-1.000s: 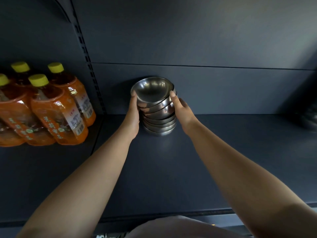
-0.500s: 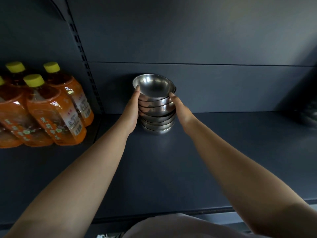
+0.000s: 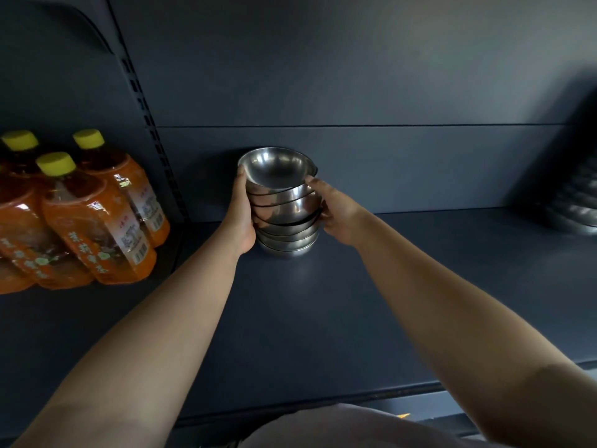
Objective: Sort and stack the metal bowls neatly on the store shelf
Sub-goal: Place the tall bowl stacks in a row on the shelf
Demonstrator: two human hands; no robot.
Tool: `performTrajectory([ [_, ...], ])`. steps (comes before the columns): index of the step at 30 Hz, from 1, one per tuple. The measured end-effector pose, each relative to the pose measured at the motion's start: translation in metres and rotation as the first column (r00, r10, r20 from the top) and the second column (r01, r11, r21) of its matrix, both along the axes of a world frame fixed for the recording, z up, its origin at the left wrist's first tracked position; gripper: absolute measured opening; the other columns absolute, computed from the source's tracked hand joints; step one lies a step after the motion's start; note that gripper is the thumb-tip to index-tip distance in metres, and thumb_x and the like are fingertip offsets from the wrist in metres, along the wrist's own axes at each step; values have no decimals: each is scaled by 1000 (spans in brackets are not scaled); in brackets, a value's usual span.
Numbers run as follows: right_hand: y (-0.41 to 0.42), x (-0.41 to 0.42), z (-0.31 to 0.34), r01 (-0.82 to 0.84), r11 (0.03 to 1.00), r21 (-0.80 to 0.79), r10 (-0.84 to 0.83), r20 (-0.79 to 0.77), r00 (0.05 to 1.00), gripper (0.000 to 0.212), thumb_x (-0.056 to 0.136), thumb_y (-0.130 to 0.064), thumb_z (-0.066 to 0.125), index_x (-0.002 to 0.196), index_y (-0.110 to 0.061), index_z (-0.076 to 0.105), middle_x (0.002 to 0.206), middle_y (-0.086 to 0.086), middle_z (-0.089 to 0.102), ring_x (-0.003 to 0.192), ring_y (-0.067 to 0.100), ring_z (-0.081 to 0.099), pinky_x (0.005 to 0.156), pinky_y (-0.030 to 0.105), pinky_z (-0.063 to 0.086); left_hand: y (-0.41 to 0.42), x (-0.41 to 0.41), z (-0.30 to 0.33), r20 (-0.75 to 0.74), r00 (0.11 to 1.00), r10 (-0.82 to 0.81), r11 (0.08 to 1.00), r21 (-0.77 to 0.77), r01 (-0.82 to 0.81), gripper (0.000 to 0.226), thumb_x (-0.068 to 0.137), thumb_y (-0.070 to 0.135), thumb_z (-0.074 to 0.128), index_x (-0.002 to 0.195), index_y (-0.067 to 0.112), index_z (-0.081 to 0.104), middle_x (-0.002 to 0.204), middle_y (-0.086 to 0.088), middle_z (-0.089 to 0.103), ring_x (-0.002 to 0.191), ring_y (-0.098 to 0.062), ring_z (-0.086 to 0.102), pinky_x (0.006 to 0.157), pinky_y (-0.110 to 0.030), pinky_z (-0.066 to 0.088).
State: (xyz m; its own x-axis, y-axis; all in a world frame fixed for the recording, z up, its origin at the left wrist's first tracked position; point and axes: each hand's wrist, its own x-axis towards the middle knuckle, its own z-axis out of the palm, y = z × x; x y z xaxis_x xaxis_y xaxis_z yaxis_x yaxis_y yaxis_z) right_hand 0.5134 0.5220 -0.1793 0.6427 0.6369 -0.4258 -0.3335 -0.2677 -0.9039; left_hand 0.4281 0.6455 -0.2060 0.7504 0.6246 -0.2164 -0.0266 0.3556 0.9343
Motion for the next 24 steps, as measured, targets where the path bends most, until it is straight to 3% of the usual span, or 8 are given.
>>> performTrajectory([
  [2,1,0,1,28,999,29,-27,-29,999,24,87,-40,60,94,-17,58,83,-3,59,77,10,57,73,22,46,0,-1,2,-22,1000,-1,1000,1,1,51,90,64,27,94,29,64,82,8,72,83,-8,65,68,-25,48],
  [4,1,-2,2,56,998,41,-55,-29,998,19,87,-37,61,83,-19,56,80,-2,58,78,12,58,82,26,48,1,-1,3,-36,999,-18,1000,5,18,53,89,66,26,98,29,64,89,6,71,88,-9,64,71,-27,48],
  [8,2,-4,1,79,996,42,-79,-20,997,18,85,-36,63,81,-20,58,83,-1,61,86,17,58,94,32,46,1,-1,8,-34,999,1,998,67,1,50,90,64,27,99,31,64,93,7,70,91,-7,63,79,-26,46],
  [13,0,-7,6,114,984,134,-109,-49,993,19,88,-33,61,79,-17,60,76,-1,61,76,15,59,85,29,48,4,1,18,-9,1000,5,992,126,-3,46,93,60,28,97,31,63,92,8,69,92,-6,62,83,-26,46],
  [16,2,-7,0,122,980,154,-111,-80,991,21,87,-39,60,83,-18,61,79,-2,62,88,18,61,95,33,46,6,5,26,-35,999,1,981,194,5,46,94,58,27,90,30,63,84,8,68,86,-6,62,87,-26,44],
  [18,3,-7,-8,122,981,151,-111,-82,990,25,86,-43,58,86,-19,61,82,-2,63,95,19,61,99,34,45,5,7,26,-74,997,-10,975,221,27,46,94,57,28,92,29,64,92,3,70,98,-15,63,98,-31,42],
  [20,4,-8,-13,123,985,122,-120,-32,992,28,86,-46,57,83,-19,61,81,-1,64,92,19,61,100,34,44,-1,6,24,-121,993,-3,977,209,29,48,95,56,27,98,26,63,108,-7,69,113,-23,58,100,-38,42],
  [24,-1,-6,-14,83,996,-28,-80,89,993,34,87,-53,52,74,-23,59,98,-3,62,102,13,53,99,27,31,0,7,13,-101,995,0,987,158,16,47,92,62,25,94,31,61,94,4,67,104,-16,60,91,-31,45],
])
